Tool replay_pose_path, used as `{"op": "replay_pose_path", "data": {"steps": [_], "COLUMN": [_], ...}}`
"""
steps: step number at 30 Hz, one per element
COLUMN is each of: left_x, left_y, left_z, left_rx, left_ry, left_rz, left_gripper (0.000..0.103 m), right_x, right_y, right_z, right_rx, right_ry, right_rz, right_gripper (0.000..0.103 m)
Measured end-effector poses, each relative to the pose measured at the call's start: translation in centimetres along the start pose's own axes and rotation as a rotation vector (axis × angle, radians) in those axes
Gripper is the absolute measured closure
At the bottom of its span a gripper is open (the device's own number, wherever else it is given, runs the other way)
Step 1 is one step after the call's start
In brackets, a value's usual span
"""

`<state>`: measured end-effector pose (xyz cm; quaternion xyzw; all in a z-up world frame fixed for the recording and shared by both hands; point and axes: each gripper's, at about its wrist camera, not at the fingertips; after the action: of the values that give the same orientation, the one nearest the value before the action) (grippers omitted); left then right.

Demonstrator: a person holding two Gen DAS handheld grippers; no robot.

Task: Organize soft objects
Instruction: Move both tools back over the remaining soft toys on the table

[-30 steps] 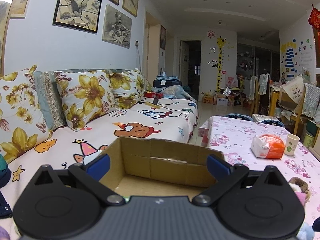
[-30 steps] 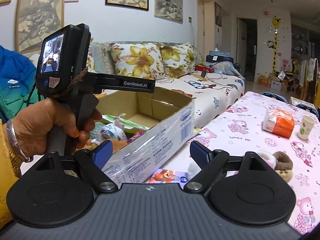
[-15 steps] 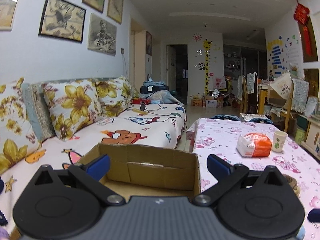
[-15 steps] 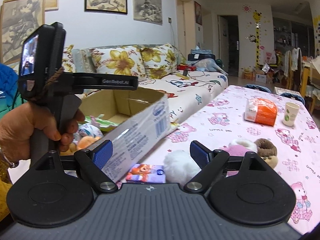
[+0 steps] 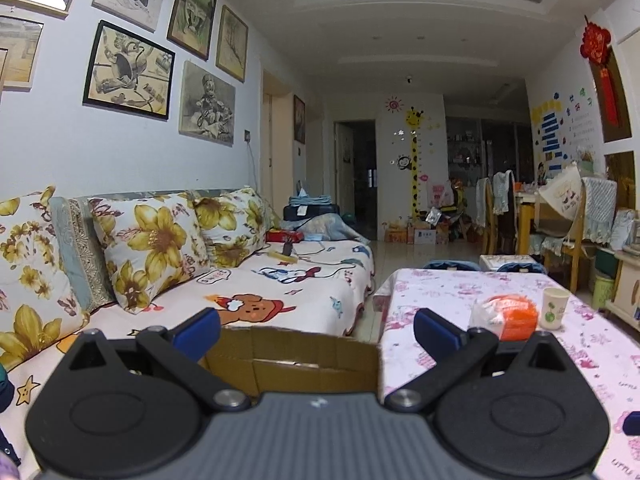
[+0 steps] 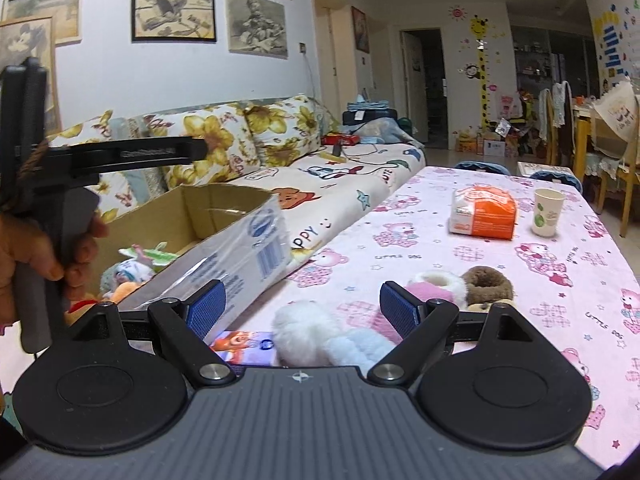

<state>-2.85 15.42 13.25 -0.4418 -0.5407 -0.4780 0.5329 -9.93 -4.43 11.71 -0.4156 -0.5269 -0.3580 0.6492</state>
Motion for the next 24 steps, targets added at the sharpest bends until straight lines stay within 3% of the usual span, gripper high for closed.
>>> {"op": "replay_pose_path", "data": {"steps": [11,24], "left_x": [0.4,-1.3], "left_y": [-1.3,-1.7], "left_z": [-3.3,-6.5], "left_rx": [-0.096,-0.238], "left_ry": [0.042,0.071], "left_rz": [-0.031,0.028], "left_gripper": [0.001,0.001], "right_x": [-0.1,-0.7], "right_y": [0.3,0.3], "right_z": [-1.5,-5.2], "right_rx": [-0.077,-0.198], "right_ry": [0.029,0.108], "right_rz": [-0.021,-0.025], "right_gripper": [0.000,0.000]}}
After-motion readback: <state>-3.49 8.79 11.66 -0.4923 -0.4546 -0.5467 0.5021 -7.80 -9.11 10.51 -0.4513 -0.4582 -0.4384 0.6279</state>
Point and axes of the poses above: each gripper's, at about its wrist camera, not at the fingertips, and y roughly the way its jaws point, z to its left, x to its top, and after that the axes turned 11 degrees about -z, right-handed
